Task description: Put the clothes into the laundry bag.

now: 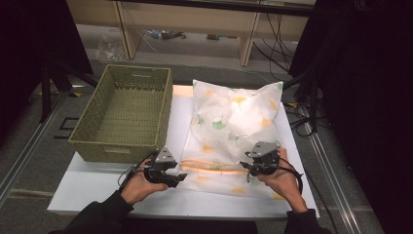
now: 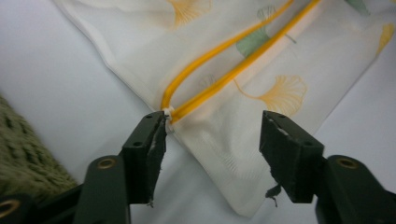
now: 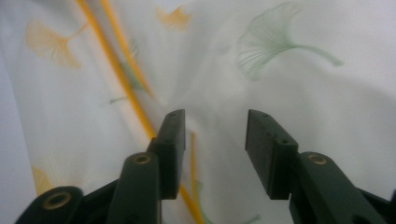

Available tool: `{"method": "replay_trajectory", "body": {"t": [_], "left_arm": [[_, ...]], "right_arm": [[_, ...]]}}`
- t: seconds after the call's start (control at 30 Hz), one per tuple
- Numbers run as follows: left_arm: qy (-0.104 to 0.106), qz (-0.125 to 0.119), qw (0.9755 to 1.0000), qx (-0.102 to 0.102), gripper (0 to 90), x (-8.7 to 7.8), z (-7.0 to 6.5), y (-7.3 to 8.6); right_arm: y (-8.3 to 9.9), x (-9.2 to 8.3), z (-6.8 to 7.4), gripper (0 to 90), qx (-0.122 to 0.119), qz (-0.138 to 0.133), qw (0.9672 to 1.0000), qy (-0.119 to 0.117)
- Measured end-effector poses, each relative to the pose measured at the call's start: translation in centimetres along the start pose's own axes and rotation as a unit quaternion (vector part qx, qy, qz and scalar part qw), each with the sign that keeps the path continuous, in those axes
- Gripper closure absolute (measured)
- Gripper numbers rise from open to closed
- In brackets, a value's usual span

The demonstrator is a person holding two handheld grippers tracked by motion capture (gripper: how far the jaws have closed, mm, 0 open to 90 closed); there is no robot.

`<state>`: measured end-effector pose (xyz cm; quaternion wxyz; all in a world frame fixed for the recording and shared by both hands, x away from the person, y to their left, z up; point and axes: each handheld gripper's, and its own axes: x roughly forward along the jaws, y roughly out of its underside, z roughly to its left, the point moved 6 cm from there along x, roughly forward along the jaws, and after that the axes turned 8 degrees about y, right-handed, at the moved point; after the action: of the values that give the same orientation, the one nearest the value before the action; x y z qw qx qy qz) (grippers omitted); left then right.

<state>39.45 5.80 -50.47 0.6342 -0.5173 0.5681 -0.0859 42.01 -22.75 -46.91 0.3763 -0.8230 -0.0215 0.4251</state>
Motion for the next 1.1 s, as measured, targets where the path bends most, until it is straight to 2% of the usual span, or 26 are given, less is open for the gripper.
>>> {"method": "replay_trajectory", "body": {"t": [0.07, 0.13, 0.2, 0.33, 0.37, 0.43, 0.47, 0.5, 0.53, 0.7, 0.8, 0.83, 0.9, 0.93, 1.1], "left_arm": [[-0.007, -0.010, 0.9999, 0.006, 37.3, -0.6, -0.3, -0.5], [-0.003, -0.021, 0.9998, 0.007, 35.6, -1.0, -0.7, -1.0], [-0.002, -0.027, 0.9996, 0.011, 35.2, -1.4, -1.1, -1.3], [0.000, -0.036, 0.9992, 0.015, 33.6, -2.0, -1.7, -1.8], [0.000, -0.038, 0.9991, 0.018, 33.4, -2.1, -1.7, -1.9], [-0.006, -0.043, 0.9990, 0.014, 33.0, -2.5, -1.7, -1.9], [-0.006, -0.046, 0.9988, 0.017, 32.7, -2.7, -1.6, -2.0], [-0.004, -0.051, 0.9987, 0.008, 32.5, -2.8, -1.6, -2.0], [0.000, -0.052, 0.9987, 0.005, 32.3, -3.0, -1.6, -1.9], [0.000, -0.075, 0.9971, -0.012, 31.9, -3.8, -1.4, -2.0], [-0.005, -0.079, 0.9968, -0.016, 31.4, -4.3, -1.1, -1.8], [-0.006, -0.080, 0.9966, -0.018, 30.8, -4.5, -1.1, -1.8], [-0.005, -0.073, 0.9972, -0.015, 30.2, -4.8, -0.9, -1.5], [-0.003, -0.083, 0.9963, -0.023, 30.0, -4.7, -0.9, -1.6], [-0.004, -0.084, 0.9962, -0.024, 28.2, -5.1, -0.6, -1.1]], "right_arm": [[-0.1, -1.0, -0.9, 55.2, 0.031, -0.016, 0.9991, 0.023], [-0.2, -1.6, -1.9, 53.4, 0.032, -0.030, 0.9982, 0.040], [-0.1, -2.3, -2.7, 51.6, 0.046, -0.044, 0.9961, 0.060], [0.3, -3.0, -3.6, 51.1, 0.062, -0.050, 0.9937, 0.078], [0.4, -3.1, -3.7, 50.6, 0.060, -0.049, 0.9939, 0.079], [0.4, -3.1, -3.7, 48.8, 0.074, -0.051, 0.9923, 0.085], [0.4, -3.1, -3.7, 47.6, 0.074, -0.052, 0.9925, 0.083], [0.3, -3.1, -3.6, 46.8, 0.078, -0.057, 0.9923, 0.078], [0.3, -3.1, -3.4, 46.8, 0.094, -0.056, 0.9911, 0.075], [-0.3, -3.2, -2.1, 44.1, 0.124, -0.075, 0.9890, 0.032], [-0.6, -3.3, -1.9, 41.8, 0.123, -0.085, 0.9881, 0.038], [-0.7, -3.4, -1.6, 41.8, 0.133, -0.084, 0.9870, 0.032], [-0.6, -3.6, -1.4, 41.0, 0.136, -0.085, 0.9865, 0.033], [-0.6, -3.7, -1.4, 40.4, 0.132, -0.087, 0.9868, 0.035], [0.1, -3.9, -1.4, 38.4, 0.143, -0.081, 0.9855, 0.044]]}}
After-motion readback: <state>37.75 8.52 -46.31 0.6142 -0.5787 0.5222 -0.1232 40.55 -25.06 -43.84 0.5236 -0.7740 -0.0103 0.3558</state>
